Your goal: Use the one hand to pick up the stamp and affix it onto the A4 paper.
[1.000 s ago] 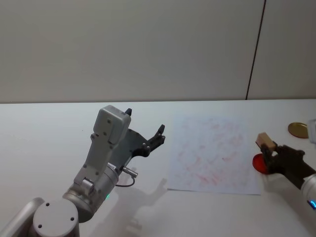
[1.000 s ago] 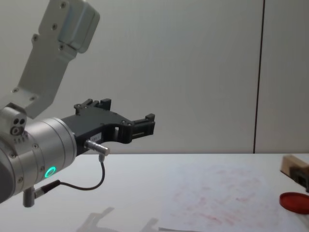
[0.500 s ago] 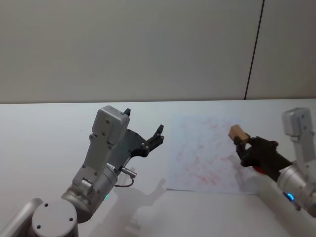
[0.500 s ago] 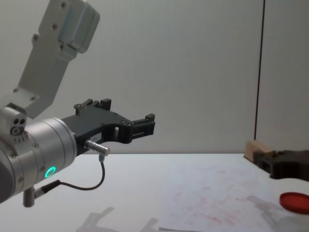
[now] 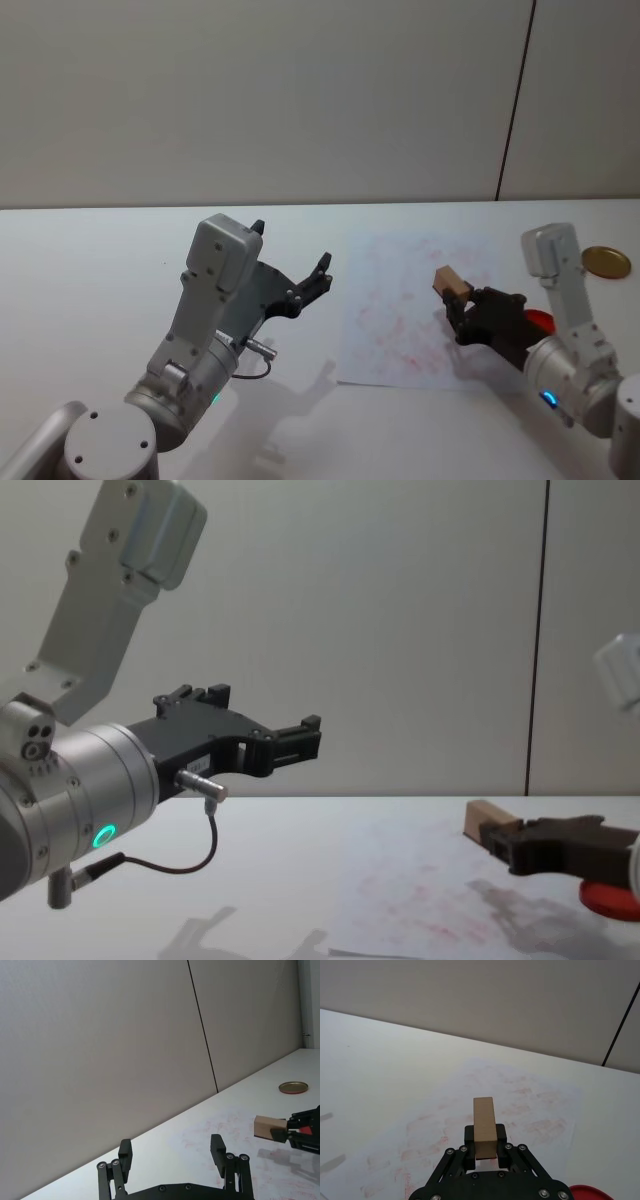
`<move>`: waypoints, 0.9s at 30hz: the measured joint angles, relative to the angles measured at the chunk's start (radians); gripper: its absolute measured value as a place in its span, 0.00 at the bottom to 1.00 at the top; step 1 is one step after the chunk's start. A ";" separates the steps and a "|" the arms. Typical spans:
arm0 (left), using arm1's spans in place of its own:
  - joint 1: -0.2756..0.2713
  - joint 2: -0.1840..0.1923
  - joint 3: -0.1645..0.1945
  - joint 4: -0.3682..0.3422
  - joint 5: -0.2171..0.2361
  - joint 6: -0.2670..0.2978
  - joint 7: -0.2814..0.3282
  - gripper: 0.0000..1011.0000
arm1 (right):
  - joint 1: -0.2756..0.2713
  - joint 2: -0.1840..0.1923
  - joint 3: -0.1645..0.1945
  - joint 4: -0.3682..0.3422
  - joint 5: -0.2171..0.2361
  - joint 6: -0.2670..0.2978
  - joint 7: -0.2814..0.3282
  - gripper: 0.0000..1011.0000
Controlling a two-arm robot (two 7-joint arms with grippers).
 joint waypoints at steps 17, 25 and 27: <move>0.000 0.000 0.000 0.000 0.000 0.000 0.000 0.98 | 0.046 -0.037 -0.030 0.098 -0.047 0.051 0.016 0.22; 0.000 0.000 0.000 0.000 0.000 0.000 0.000 0.98 | 0.058 -0.045 -0.035 0.121 -0.061 0.061 0.022 0.22; 0.000 0.000 0.000 0.000 0.000 0.000 0.000 0.98 | 0.060 -0.047 -0.036 0.126 -0.065 0.063 0.023 0.22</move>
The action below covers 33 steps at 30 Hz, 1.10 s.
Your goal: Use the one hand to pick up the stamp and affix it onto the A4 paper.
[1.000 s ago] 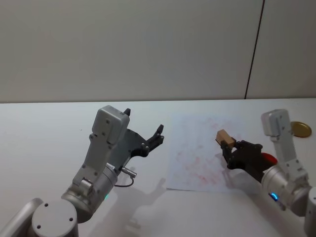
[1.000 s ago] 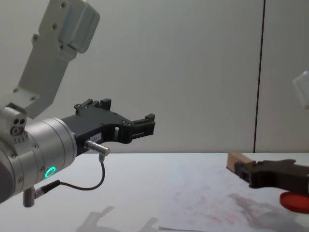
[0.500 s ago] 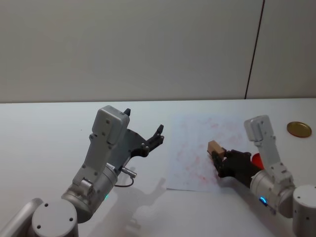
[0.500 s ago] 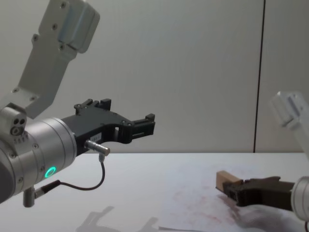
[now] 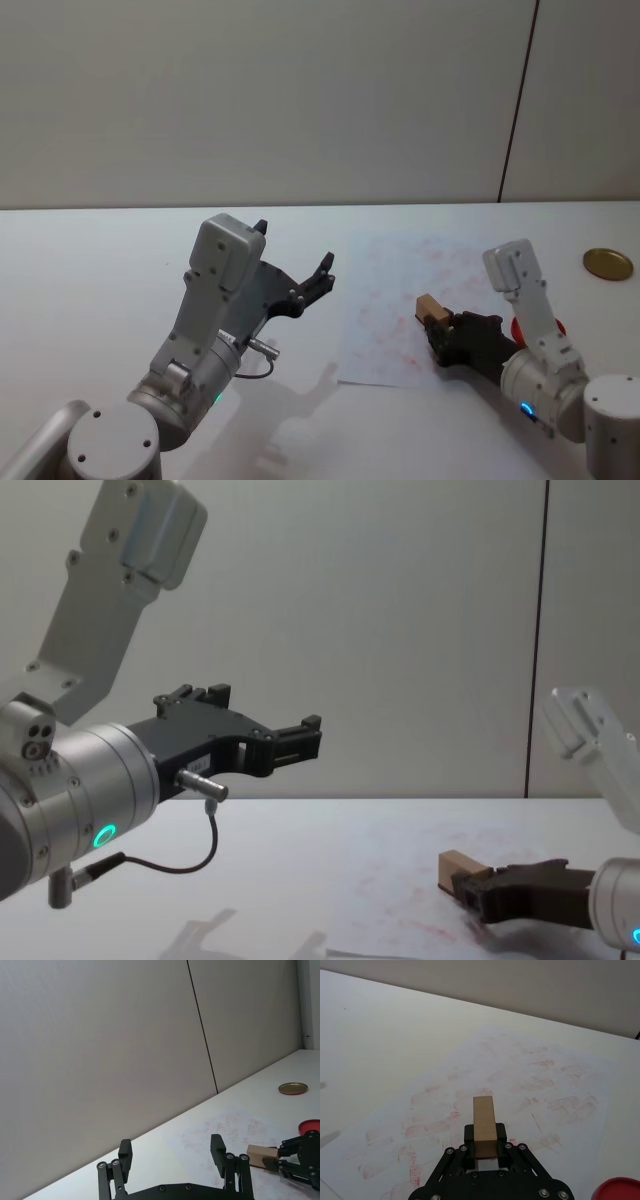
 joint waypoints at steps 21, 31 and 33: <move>0.000 0.000 0.000 0.000 0.000 0.000 0.000 0.98 | 0.001 -0.001 -0.002 -0.012 -0.003 -0.006 -0.011 0.22; 0.000 0.000 0.000 0.000 0.000 0.000 0.000 0.98 | -0.020 0.017 0.021 -0.114 0.049 -0.047 -0.027 0.22; 0.000 0.000 0.000 0.000 0.000 0.000 0.000 0.98 | -0.025 0.022 0.025 -0.130 0.057 -0.052 -0.031 0.22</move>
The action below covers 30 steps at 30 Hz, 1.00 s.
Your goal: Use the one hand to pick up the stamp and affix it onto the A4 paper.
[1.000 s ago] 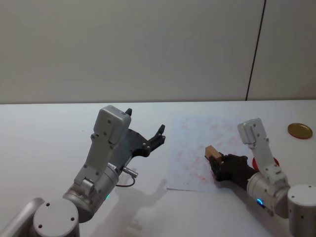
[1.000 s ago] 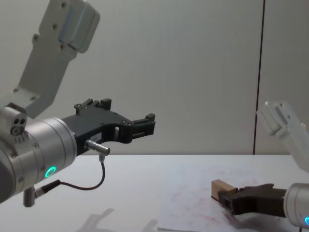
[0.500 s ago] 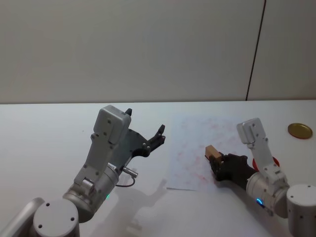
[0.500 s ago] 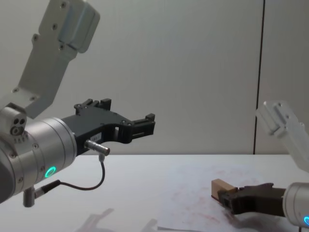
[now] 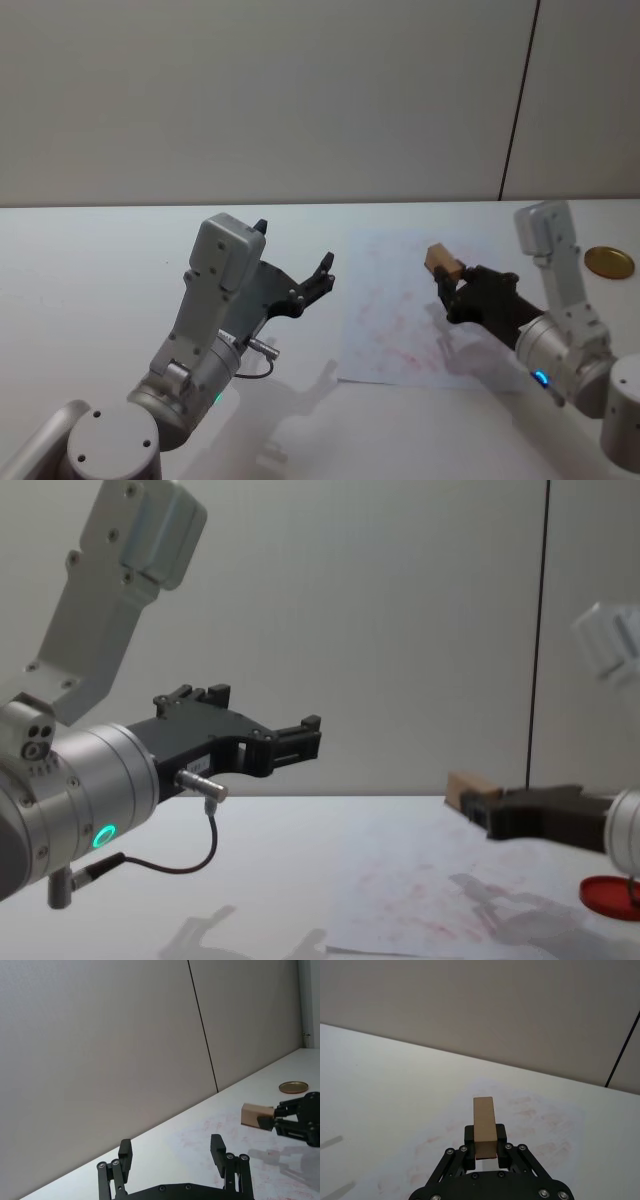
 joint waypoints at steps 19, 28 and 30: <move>0.000 0.000 0.000 0.000 0.000 0.000 0.000 0.98 | -0.051 0.076 0.064 -0.096 0.033 0.001 -0.024 0.22; 0.000 0.000 0.000 0.000 0.000 0.000 0.000 0.98 | -0.083 0.120 0.097 -0.109 0.045 0.022 -0.016 0.22; 0.000 0.000 0.000 0.000 0.000 0.000 0.000 0.98 | -0.090 0.129 0.103 -0.109 0.047 0.028 -0.013 0.22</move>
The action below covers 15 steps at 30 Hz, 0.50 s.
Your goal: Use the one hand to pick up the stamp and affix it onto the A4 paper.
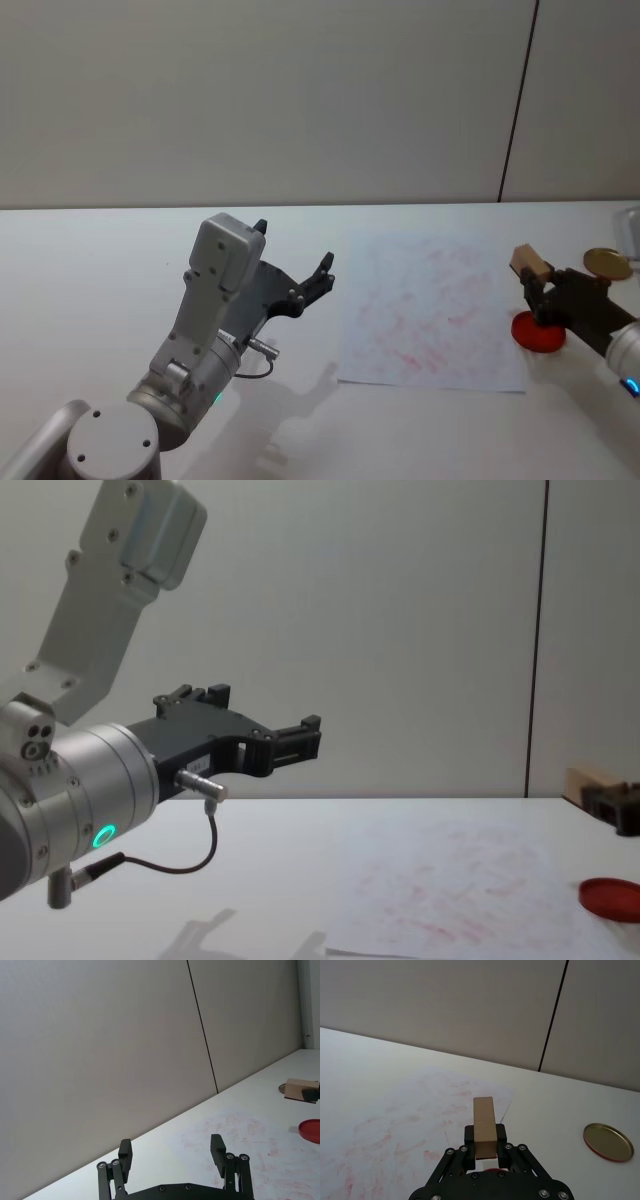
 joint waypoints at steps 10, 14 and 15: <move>0.000 0.000 0.000 0.000 0.000 0.000 0.000 0.98 | -0.022 0.024 0.015 0.016 0.005 0.020 0.016 0.22; 0.000 0.000 0.000 0.000 0.000 0.000 0.000 0.98 | -0.027 0.028 0.017 0.027 0.005 0.027 0.021 0.22; 0.000 0.000 0.000 0.000 0.000 0.000 0.000 0.98 | -0.028 0.029 0.017 0.029 0.005 0.028 0.022 0.22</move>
